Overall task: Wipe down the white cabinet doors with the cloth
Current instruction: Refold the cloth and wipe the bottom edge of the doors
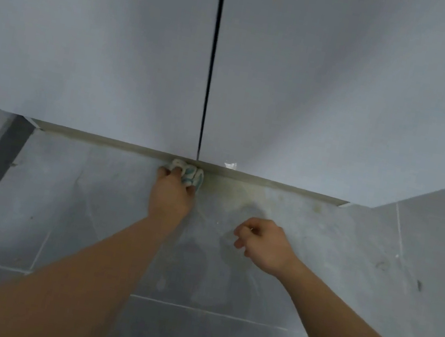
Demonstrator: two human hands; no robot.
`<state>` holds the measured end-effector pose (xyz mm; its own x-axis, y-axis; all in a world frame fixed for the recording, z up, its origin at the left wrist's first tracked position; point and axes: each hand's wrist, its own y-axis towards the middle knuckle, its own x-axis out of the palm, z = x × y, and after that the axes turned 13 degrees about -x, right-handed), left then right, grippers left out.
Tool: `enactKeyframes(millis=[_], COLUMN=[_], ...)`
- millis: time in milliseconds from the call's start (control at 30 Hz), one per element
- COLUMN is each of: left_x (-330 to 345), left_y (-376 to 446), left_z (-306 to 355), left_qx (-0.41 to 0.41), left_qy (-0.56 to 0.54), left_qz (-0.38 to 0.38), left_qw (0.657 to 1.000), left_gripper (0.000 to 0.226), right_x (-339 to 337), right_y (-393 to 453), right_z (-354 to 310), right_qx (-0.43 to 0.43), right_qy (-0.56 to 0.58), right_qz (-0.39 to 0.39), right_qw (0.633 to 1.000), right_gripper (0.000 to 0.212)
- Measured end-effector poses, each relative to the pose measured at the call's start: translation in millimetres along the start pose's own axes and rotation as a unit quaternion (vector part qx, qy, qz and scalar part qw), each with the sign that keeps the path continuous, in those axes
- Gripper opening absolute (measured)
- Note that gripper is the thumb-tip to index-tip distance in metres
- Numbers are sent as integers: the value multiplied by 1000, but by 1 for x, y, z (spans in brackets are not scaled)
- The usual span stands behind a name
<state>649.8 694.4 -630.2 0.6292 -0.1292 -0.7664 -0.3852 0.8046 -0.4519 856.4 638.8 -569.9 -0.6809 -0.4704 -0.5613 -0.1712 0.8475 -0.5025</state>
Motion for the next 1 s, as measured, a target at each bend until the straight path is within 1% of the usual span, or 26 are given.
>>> enactKeyframes(millis=[67, 133, 200, 233, 267, 333, 400, 467, 500, 533, 633, 700, 767, 800, 867, 933, 1000], left_x=[14, 35, 55, 60, 64, 62, 57, 42, 41, 35, 21, 13, 7, 3, -1, -1, 3], left_y=[-13, -29, -46, -53, -56, -57, -60, -70, -66, -63, -44, -37, -38, -38, -41, -46, -49], left_z=[11, 37, 72, 86, 95, 97, 89, 84, 77, 72, 51, 35, 22, 16, 8, 7, 8], left_qx=[16, 48, 35, 10, -11, -43, -47, -29, -20, -3, 45, 68, 107, 131, 149, 153, 176], left_qy=[-1, 3, -35, -73, -114, -178, -216, -230, -226, -213, -109, -31, 53, 92, 123, 123, 126], left_qz=[-26, -72, -141, -176, -193, -220, -252, -272, -276, -263, -182, -165, -159, -150, -129, -123, -116], left_qw=[1000, 996, 989, 982, 975, 958, 942, 934, 934, 941, 976, 984, 980, 976, 973, 973, 969], left_gripper=[42, 43, 43, 42, 39, 43, 50, 36, 36, 39, 41, 47, 54, 61, 68, 59, 51], right_x=[-2, -2, 1, 3, 6, 10, 10, 8, 8, 9, 10, 8, 3, 0, -4, -10, -14], right_y=[-3, -5, -5, -4, -3, 1, 5, 14, 20, 26, 43, 49, 54, 57, 60, 61, 60], right_z=[16, 30, 44, 51, 56, 64, 72, 75, 74, 73, 70, 65, 57, 52, 47, 48, 53], right_qx=[9, 3, -22, -42, -58, -79, -109, -151, -173, -192, -230, -241, -242, -240, -229, -217, -204], right_qy=[-10, -49, -82, -94, -103, -124, -162, -207, -230, -254, -323, -355, -395, -410, -420, -416, -405], right_qz=[33, 71, 102, 111, 119, 136, 157, 149, 135, 116, 80, 67, 56, 53, 58, 67, 71], right_qw=[999, 996, 991, 988, 986, 980, 968, 955, 948, 941, 914, 901, 885, 878, 876, 881, 889], right_gripper=[20, 18, 32, 42, 51, 64, 70, 72, 72, 71, 68, 61, 55, 53, 50, 50, 50])
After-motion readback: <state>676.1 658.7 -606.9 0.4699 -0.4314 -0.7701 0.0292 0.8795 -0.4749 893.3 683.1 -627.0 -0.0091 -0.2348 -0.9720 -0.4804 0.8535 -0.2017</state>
